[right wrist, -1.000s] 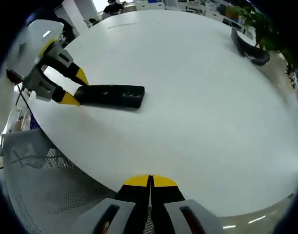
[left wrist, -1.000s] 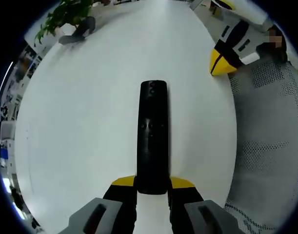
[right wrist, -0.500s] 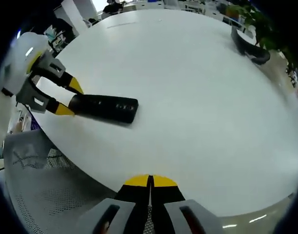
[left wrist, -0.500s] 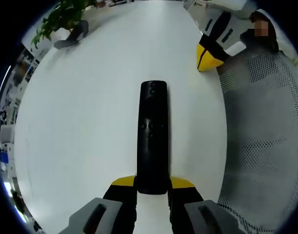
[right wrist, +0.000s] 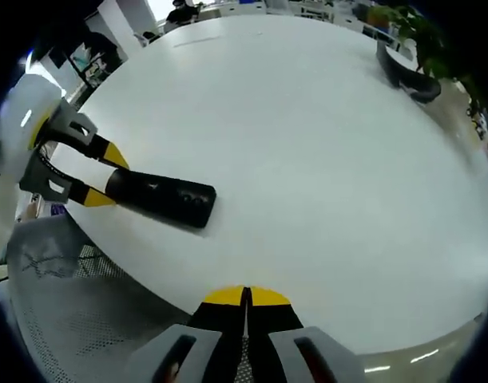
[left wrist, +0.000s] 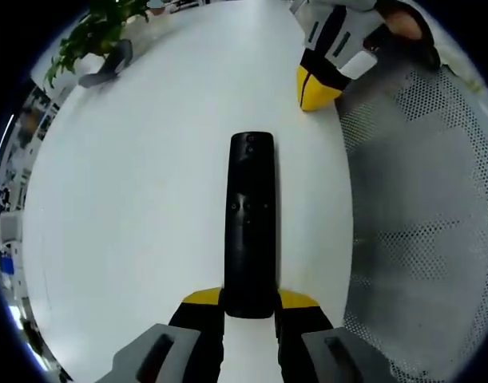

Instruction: Press the specified remote control buttons in sequence, fully releasing each button before pressing the next.

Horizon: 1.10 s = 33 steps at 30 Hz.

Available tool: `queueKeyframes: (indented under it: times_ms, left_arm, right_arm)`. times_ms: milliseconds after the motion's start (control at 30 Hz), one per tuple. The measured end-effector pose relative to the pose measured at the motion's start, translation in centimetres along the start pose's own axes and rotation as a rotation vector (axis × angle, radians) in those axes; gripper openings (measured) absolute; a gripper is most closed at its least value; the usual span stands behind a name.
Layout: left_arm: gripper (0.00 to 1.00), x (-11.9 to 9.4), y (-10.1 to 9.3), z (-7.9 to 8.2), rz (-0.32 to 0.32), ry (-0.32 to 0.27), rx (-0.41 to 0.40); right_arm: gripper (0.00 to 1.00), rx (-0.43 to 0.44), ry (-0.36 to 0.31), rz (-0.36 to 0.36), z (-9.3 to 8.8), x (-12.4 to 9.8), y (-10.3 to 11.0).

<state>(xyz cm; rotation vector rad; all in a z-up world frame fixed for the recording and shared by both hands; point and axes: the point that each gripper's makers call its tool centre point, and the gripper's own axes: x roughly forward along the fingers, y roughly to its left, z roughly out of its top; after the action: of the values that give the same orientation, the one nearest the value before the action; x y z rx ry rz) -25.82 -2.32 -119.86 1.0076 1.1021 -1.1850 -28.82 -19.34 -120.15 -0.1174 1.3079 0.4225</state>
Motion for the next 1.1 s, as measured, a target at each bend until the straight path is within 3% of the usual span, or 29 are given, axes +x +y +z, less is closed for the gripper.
queueKeyframes:
  times_ms: [633, 1100]
  left_arm:
    - [0.23, 0.0, -2.5, -0.1, 0.005, 0.002, -0.026]
    - [0.23, -0.1, -3.4, -0.1, 0.017, -0.044, -0.083]
  right_arm:
    - [0.0, 0.015, 0.002, 0.007, 0.0, 0.0, 0.0]
    - [0.0, 0.028, 0.007, 0.014, 0.0, 0.0, -0.1]
